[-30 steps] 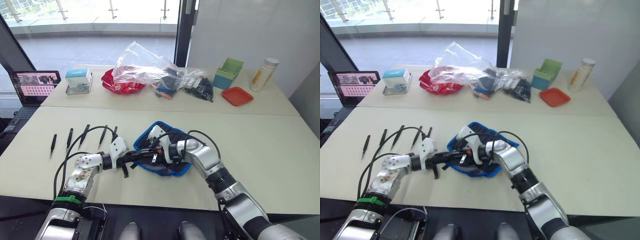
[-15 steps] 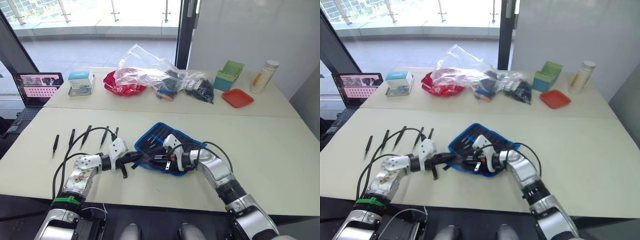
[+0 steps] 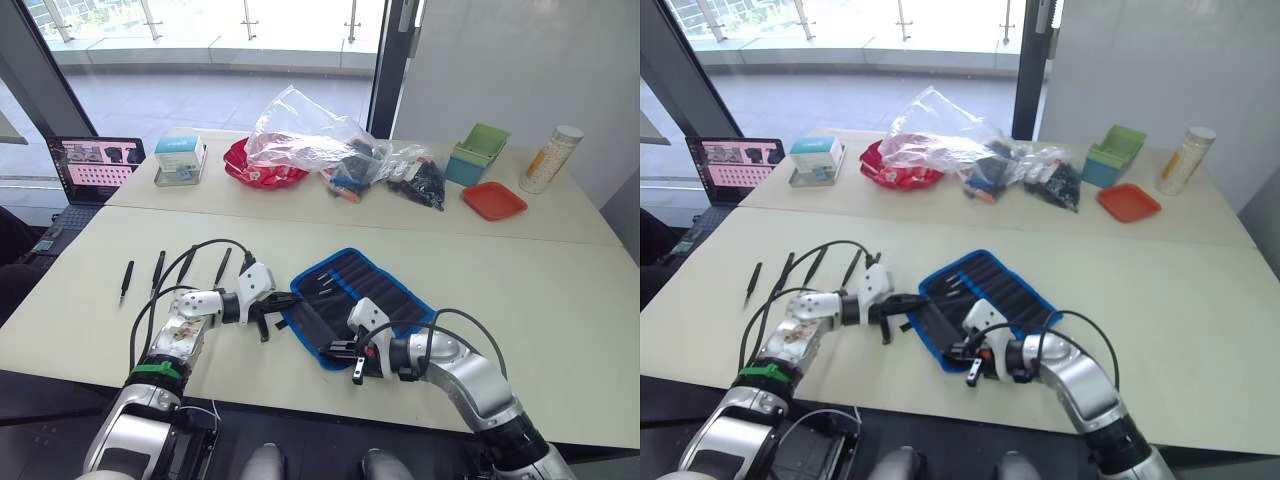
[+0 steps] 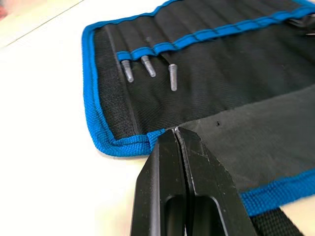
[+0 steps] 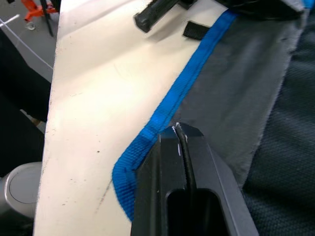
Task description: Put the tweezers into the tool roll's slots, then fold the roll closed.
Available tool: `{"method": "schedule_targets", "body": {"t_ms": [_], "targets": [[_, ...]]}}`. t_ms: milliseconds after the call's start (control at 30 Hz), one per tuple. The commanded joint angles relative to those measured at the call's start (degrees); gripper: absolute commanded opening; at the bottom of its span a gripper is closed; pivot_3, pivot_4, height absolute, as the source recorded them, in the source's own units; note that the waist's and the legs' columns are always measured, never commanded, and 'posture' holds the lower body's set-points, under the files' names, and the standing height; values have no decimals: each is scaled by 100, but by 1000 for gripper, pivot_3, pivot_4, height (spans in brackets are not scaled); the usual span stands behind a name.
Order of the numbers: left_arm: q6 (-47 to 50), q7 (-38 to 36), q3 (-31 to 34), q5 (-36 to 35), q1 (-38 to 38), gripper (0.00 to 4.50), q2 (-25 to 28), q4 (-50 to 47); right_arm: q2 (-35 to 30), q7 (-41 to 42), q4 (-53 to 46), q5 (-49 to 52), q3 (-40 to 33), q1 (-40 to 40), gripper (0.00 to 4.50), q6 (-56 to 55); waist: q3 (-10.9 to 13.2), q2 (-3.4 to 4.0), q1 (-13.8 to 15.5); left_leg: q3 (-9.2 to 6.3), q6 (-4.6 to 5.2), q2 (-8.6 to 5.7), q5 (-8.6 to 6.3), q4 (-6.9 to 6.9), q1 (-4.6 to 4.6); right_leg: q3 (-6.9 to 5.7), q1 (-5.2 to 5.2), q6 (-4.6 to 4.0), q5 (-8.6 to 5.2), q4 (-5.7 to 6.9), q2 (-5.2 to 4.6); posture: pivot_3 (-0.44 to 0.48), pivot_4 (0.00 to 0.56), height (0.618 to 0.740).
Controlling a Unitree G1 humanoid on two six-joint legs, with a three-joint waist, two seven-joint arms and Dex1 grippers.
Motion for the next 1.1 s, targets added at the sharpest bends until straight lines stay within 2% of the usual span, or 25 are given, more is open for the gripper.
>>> {"method": "schedule_targets", "body": {"t_ms": [33, 233, 333, 433, 533, 600, 733, 800, 833, 933, 1000, 1100], "targets": [[-216, 4, -48, 201, -207, 0, -68, 413, 9, -160, -16, 78, 374, 299, 14, 529, 0, 0, -4, 0, 0, 0, 0, 0, -2, 0, -1, 0, 0, 0, 0, 0, 150, 723], [-622, -135, 46, 301, -577, 0, 110, 1144, -134, -126, -397, 211, 308, 264, 14, 445, 1, -2, -17, -3, 0, 1, 0, 1, -2, -3, -1, 0, 0, -1, 2, 0, 150, 723], [-621, -448, 223, -4, -602, 0, 113, 1089, -128, -196, -508, 234, 198, 115, 14, 279, 11, -18, -39, -4, 0, 2, 1, 1, -6, -4, -5, 1, -1, -1, 4, 0, 150, 723], [21, -950, 555, -688, -492, 0, 103, 439, -33, -303, -656, 399, -90, -133, 14, 253, 27, -33, -94, -7, -1, 3, 1, 1, -25, -6, -24, 0, 0, 1, 4, 0, 150, 723], [1047, -1130, 866, -1280, -132, 0, 393, -738, 145, -504, -980, 796, -624, -515, 14, 500, 51, -61, -160, -13, -4, 2, 4, 11, -76, -9, -72, -3, 2, 21, 2, 0, 150, 723], [1684, -988, 1098, -1588, 184, 0, 626, -1492, 222, -634, -1231, 1116, -964, -649, 14, 742, 58, -64, -192, -16, -9, 3, 7, 19, -111, -8, -110, -4, 3, 44, 2, 0, 150, 723], [2677, -457, 1804, -2121, 969, 0, 1126, -2712, 112, -914, -1752, 1765, -1729, -674, 14, 1403, 61, -61, -186, -23, -10, 10, 8, 8, -108, -15, -113, -5, 3, 48, 6, 0, 150, 723], [2828, -153, 2363, -2240, 1496, 0, 1402, -2972, -164, -991, -1957, 1878, -2096, -467, 548, 1510, 63, -60, -163, -22, -10, 10, 8, 8, -108, -14, -113, -5, 3, 45, 4, 0, 150, 723], [2815, -28, 2616, -2258, 1728, 410, 1497, -3023, -292, -1009, -2026, 1928, -2246, -332, 920, 1518, 64, -59, -154, -22, -10, 8, 8, 8, -106, -13, -112, -5, 3, 44, 1, 0, 150, 723], [2809, 361, 3560, -2312, 2554, 1070, 1806, -3018, -605, -988, -1986, 1873, -2826, 306, 1797, 1103, 66, -62, -146, -21, -10, 8, 8, 7, -105, -13, -112, -5, 2, 39, 0, 0, 150, 723], [2852, 513, 4105, -2381, 3146, 1763, 1933, -3131, -698, -902, -1764, 1849, -3276, 757, 2494, 665, 69, -66, -144, -20, -10, 9, 7, 3, -105, -13, -113, -5, 2, 35, -1, 0, 150, 723], [2913, 672, 4560, -2467, 3720, 2808, 1932, -3358, -858, -713, -1501, 1769, -3584, 1230, 3572, 110, 73, -64, -118, -14, -11, 5, 8, 4, -100, -12, -109, -6, 2, 34, -6, 0, 150, 723]]}}
